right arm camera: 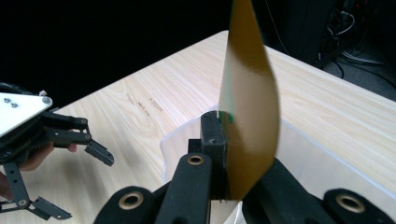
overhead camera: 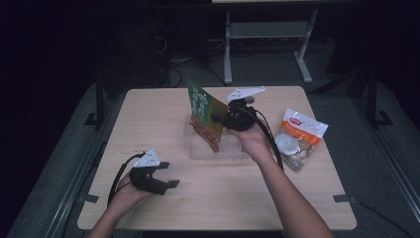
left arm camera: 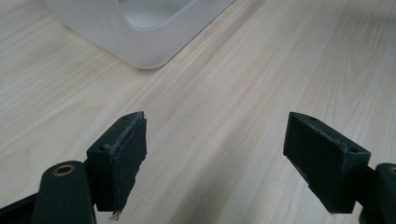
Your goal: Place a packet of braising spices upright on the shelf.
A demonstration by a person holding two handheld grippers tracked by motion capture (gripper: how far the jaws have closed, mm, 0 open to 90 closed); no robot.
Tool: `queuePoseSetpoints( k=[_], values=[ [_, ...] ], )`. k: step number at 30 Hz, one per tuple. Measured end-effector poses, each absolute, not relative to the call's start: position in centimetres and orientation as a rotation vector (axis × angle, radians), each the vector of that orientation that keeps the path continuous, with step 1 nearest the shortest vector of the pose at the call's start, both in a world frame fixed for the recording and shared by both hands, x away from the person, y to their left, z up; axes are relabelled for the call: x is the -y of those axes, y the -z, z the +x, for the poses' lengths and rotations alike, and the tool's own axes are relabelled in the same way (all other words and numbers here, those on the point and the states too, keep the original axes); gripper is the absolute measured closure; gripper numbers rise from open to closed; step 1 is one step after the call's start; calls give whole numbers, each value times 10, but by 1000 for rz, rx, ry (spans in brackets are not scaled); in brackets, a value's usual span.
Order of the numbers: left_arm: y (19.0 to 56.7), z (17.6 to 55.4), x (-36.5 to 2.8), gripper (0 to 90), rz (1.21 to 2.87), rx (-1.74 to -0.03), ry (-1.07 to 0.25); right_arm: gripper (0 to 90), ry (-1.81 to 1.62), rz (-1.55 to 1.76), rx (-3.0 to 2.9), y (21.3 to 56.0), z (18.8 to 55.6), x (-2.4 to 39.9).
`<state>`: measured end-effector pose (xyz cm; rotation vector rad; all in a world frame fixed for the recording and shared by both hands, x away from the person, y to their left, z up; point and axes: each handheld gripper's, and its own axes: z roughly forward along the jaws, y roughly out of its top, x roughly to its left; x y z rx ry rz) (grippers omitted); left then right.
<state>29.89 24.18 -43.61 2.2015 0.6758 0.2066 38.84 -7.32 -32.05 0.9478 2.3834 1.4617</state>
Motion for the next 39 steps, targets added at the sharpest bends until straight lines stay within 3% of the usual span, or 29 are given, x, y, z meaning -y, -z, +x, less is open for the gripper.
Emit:
queuePoseSetpoints(
  k=[18, 24, 34, 39],
  values=[
    [439, 300, -240, 203, 2216, -680, -187, 892, -1437, 924, -2440, 341, 391, 58],
    [440, 300, -239, 201, 2221, -679, -181, 853, -1446, 908, -2439, 343, 391, 54],
    [441, 300, -238, 199, 2223, -673, -181, 490, -1424, 920, -2462, 345, 388, 57],
    [442, 300, -237, 198, 2223, -677, -177, 417, -1431, 886, -2489, 345, 381, 57]
  ],
)
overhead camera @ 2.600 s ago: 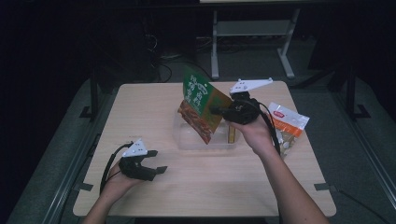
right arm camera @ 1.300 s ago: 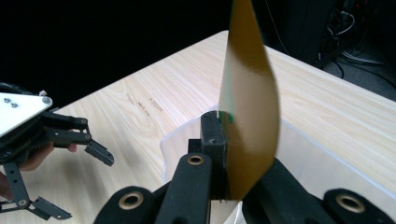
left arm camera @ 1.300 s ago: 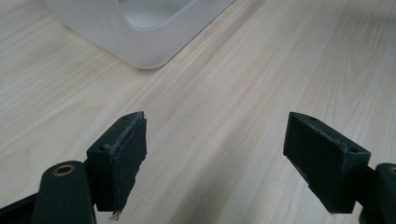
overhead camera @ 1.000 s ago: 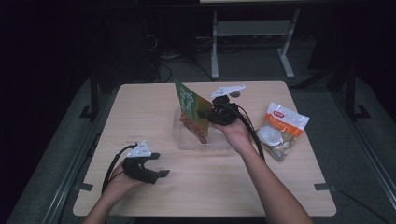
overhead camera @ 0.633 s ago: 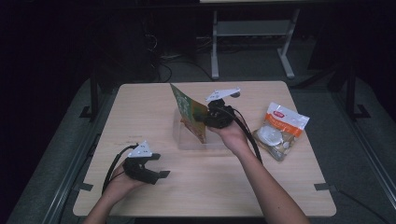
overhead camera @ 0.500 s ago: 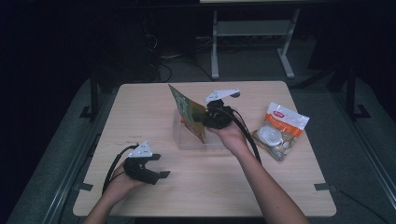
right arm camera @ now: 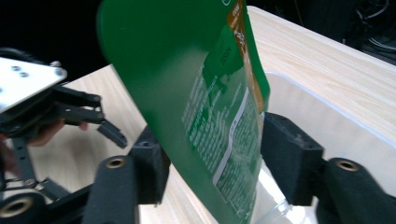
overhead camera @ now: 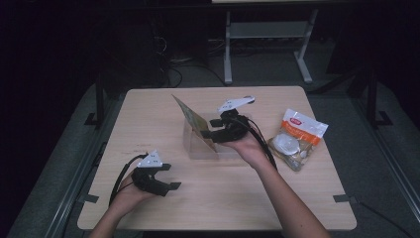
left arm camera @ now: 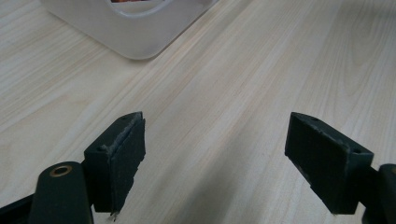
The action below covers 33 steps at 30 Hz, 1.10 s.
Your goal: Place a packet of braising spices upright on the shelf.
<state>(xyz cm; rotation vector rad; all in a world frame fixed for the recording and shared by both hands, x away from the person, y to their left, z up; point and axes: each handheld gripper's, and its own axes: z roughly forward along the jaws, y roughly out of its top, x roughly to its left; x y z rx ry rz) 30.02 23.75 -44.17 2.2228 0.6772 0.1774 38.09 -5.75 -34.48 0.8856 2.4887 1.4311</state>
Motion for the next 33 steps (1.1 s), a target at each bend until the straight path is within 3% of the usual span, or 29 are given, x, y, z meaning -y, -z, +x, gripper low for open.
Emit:
queuePoseSetpoints(
  k=[18, 33],
  values=[
    [443, 300, -238, 183, 2230, -659, -169, 294, -1519, 764, -2524, 349, 349, 76],
    [444, 297, -234, 172, 2257, -640, -169, 287, -1409, 770, -2574, 385, 312, 115]
  ],
)
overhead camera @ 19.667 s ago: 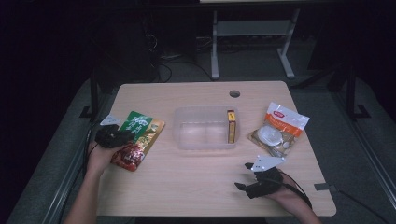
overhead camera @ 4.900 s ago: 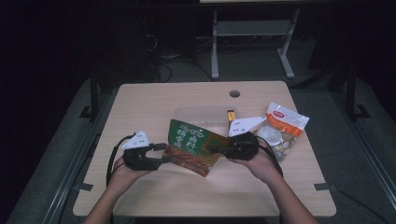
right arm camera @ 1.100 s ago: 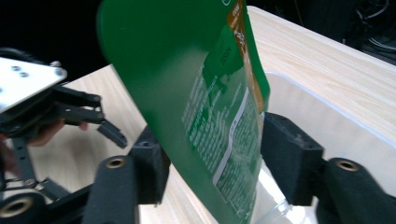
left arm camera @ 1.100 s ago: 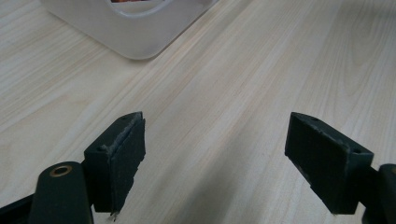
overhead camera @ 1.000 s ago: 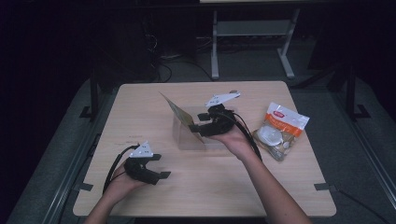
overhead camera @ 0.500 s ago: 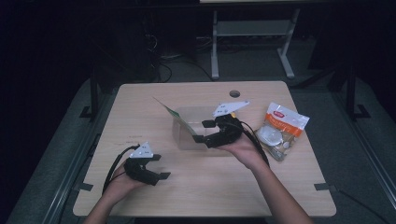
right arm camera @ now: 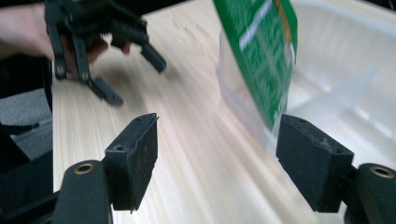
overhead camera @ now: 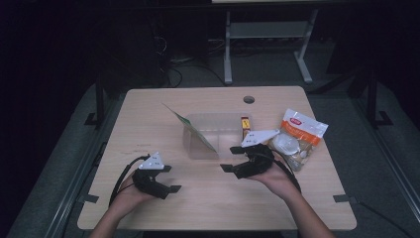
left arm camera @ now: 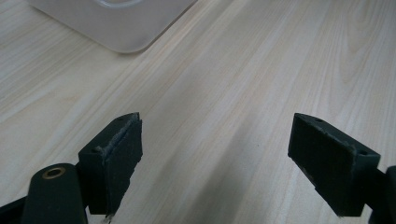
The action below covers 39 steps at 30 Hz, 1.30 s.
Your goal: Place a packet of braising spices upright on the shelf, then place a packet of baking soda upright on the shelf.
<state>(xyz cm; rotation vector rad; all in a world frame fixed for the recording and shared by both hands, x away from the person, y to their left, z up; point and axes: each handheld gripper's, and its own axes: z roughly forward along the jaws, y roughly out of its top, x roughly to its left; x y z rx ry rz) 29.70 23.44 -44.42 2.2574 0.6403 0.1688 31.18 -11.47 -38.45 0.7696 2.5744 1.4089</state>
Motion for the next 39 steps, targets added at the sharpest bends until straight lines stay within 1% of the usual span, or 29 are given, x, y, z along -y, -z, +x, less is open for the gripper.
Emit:
queuePoseSetpoints(
  k=[5, 12, 19, 22, 26, 27, 30, 31, 32, 37, 38, 39],
  values=[
    [444, 293, -233, 172, 2248, -655, -167, 287, -1357, 786, -2571, 393, 301, 130],
    [443, 289, -234, 168, 2268, -646, -186, 287, -1325, 881, -2527, 401, 292, 165],
    [446, 279, -238, 168, 2267, -656, -185, 293, -1242, 1008, -2457, 408, 304, 203],
    [447, 277, -239, 169, 2273, -656, -185, 317, -1205, 1065, -2417, 411, 315, 220],
    [447, 279, -238, 169, 2278, -647, -184, 399, -1141, 1132, -2356, 410, 328, 239],
    [447, 279, -238, 169, 2281, -644, -186, 446, -1118, 1160, -2335, 409, 334, 247],
    [449, 280, -238, 170, 2283, -644, -184, 544, -1085, 1210, -2307, 410, 345, 260],
    [449, 280, -238, 169, 2285, -644, -184, 592, -1082, 1227, -2288, 411, 349, 264],
    [450, 280, -238, 169, 2286, -645, -182, 616, -1074, 1233, -2286, 412, 353, 267],
    [451, 281, -238, 170, 2289, -644, -174, 867, -977, 1306, -2237, 420, 376, 280],
    [451, 281, -238, 170, 2290, -644, -174, 895, -955, 1310, -2233, 422, 380, 280],
    [451, 281, -238, 170, 2290, -643, -174, 896, -933, 1304, -2235, 425, 384, 281]
  ],
)
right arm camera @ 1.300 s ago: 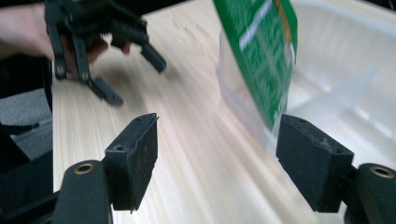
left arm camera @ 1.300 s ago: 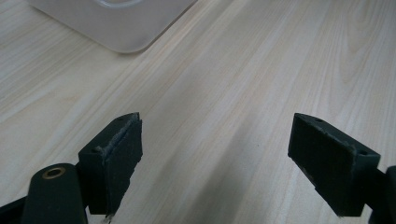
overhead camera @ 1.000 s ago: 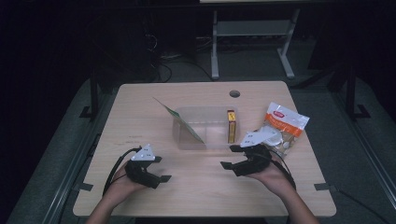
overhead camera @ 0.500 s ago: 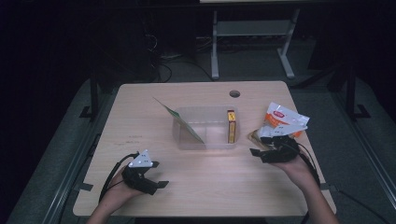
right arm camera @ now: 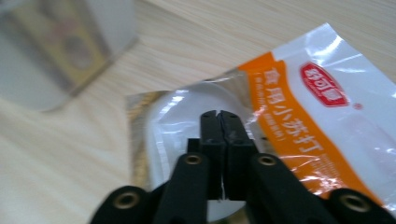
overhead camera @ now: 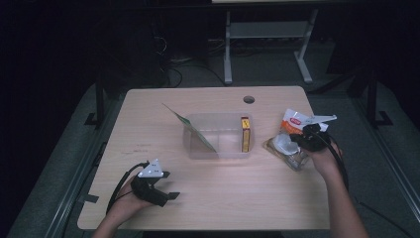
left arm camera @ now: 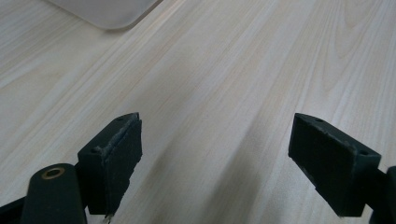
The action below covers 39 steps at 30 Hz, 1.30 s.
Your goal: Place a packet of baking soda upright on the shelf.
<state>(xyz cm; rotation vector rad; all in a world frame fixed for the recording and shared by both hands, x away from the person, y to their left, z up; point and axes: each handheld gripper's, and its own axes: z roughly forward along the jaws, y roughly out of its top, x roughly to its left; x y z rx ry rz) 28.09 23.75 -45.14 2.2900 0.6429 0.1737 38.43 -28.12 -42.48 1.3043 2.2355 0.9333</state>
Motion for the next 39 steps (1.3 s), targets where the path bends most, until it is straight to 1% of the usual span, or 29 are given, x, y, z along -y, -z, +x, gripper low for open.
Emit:
queuePoseSetpoints(
  k=[3, 8, 15, 22, 33, 39],
  values=[
    [452, 281, -238, 170, 2292, -634, -177, 897, -877, 1296, -2272, 436, 393, 280],
    [454, 281, -238, 173, 2314, -623, -176, 898, -779, 1247, -2345, 450, 396, 270],
    [453, 280, -238, 175, 2312, -624, -178, 899, -786, 1230, -2389, 449, 389, 269],
    [452, 279, -236, 175, 2310, -615, -176, 899, -825, 1220, -2428, 448, 372, 266],
    [451, 277, -234, 175, 2315, -598, -180, 897, -797, 1176, -2497, 444, 328, 254],
    [451, 277, -233, 175, 2307, -603, -176, 883, -814, 1129, -2502, 437, 308, 258]
  ],
)
